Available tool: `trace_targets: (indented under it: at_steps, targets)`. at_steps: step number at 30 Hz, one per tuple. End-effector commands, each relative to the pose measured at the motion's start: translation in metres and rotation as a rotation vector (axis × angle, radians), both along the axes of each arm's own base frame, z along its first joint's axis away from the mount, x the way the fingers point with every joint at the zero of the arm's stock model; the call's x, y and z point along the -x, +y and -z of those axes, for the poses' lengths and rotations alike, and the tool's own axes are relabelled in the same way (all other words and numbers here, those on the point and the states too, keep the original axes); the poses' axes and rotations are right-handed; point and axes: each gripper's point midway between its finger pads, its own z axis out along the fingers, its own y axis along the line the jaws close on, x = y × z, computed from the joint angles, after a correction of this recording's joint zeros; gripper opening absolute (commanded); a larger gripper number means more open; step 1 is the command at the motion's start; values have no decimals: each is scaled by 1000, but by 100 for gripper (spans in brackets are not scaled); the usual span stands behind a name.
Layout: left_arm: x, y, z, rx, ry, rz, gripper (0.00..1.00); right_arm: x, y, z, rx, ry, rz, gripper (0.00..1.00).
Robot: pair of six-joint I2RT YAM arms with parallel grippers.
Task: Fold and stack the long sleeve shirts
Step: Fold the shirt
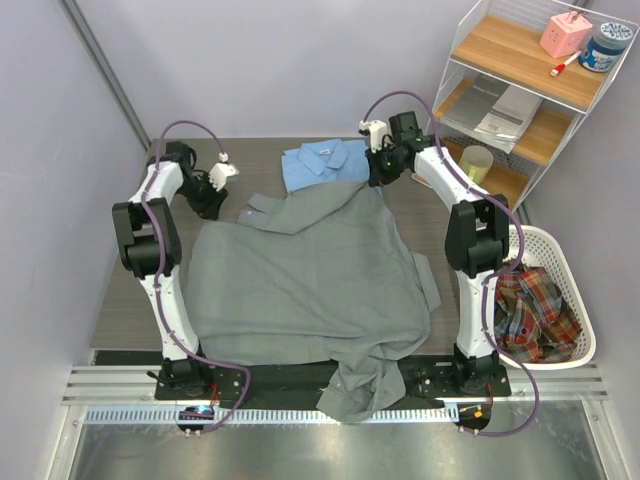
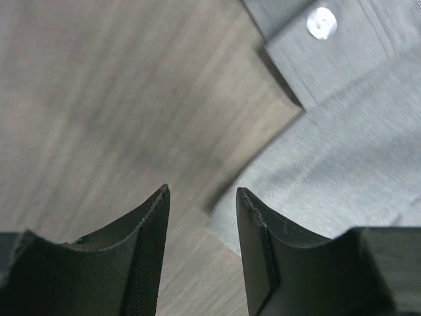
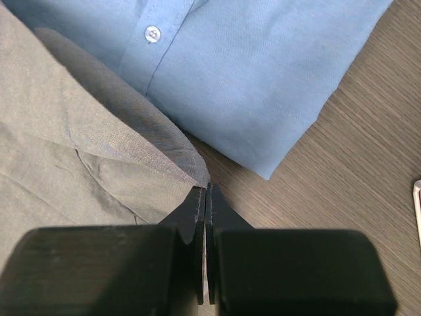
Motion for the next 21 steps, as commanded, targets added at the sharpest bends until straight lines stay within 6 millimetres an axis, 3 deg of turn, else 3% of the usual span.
trace_targets:
  at_steps: [1, 4, 7, 10, 11, 13, 16, 21]
  targets:
    - [26, -6, 3, 12, 95, 95, 46, -4, 5, -43, -55, -79, 4, 1]
    - [27, -13, -9, 46, 68, 81, 49, 0, 7, -41, -63, -69, -6, 1]
    - [9, -41, -44, 183, -21, 31, 52, 3, 9, -39, -76, -55, -16, 1]
    - [8, -91, -63, 252, -22, 91, 57, 10, 12, -38, -95, -34, -38, 1]
    - [10, -99, -61, 249, -15, 97, 58, 13, 15, -40, -105, -33, -52, 1]
    - [4, -133, -60, 227, -67, 149, 60, 16, 15, -38, -109, -23, -58, 1]
    - [7, -162, -41, 211, -38, 162, 61, 21, 17, -37, -116, -10, -72, 1]
    - [-4, -195, -38, 289, 3, 67, 63, 32, 20, -38, -131, 0, -111, 1]
